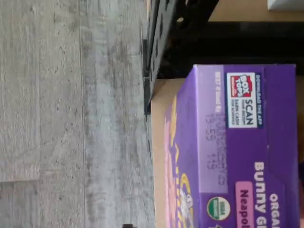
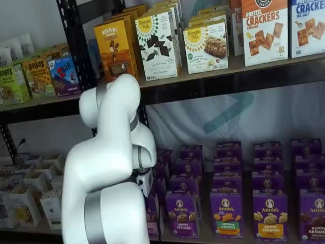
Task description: Pick up the purple box with a pink patch in the middle, on the bottom shelf, the first box from the left
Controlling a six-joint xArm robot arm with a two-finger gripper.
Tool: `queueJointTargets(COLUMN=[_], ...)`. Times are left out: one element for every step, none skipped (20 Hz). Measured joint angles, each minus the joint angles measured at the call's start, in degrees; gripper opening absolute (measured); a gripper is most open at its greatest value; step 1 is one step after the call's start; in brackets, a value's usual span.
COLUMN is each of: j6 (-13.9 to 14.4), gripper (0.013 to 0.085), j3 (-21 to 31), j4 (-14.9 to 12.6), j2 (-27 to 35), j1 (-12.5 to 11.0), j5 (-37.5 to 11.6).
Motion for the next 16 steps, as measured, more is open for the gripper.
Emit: queueJointTargets(j6=[0.3, 0.6, 1.1, 1.5, 1.9, 2.1, 2.2, 2.3, 2.3, 2.3, 2.3, 2.3, 2.4, 2.5, 2.6, 2.8], gripper=[0.085, 0.085, 0.085, 0.085, 0.085, 0.085, 0.085, 0.085, 0.085, 0.085, 0.085, 0.081, 0.081, 0.077, 0.077, 0.073], j3=[0.0, 0.1, 0.2, 0.3, 0.4, 0.6, 0.7, 0.9, 1.1, 1.3, 1.6, 1.8, 1.9, 2.0, 2.0, 2.1], j4=[-0.3, -0.6, -1.1, -1.6, -2.0, -2.2, -2.3, -2.4, -2.4, -2.4, -2.4, -2.4, -2.4, -2.5, -2.6, -2.8], j2=[0.1, 0.2, 0.3, 0.4, 0.4, 0.4, 0.4, 0.4, 0.3, 0.2, 0.2, 0.1, 0.1, 0.0, 0.0, 0.0], j1=[0.0, 0.1, 0.1, 0.2, 0.2, 0.2, 0.2, 0.2, 0.2, 0.2, 0.3, 0.3, 0.3, 0.3, 0.4, 0.4], j5=[-0.2, -0.7, -1.1, -1.4, -1.6, -1.8, -1.9, -2.1, -2.3, -2.6, -3.0, -3.2, -3.2, -3.3, -3.4, -3.4])
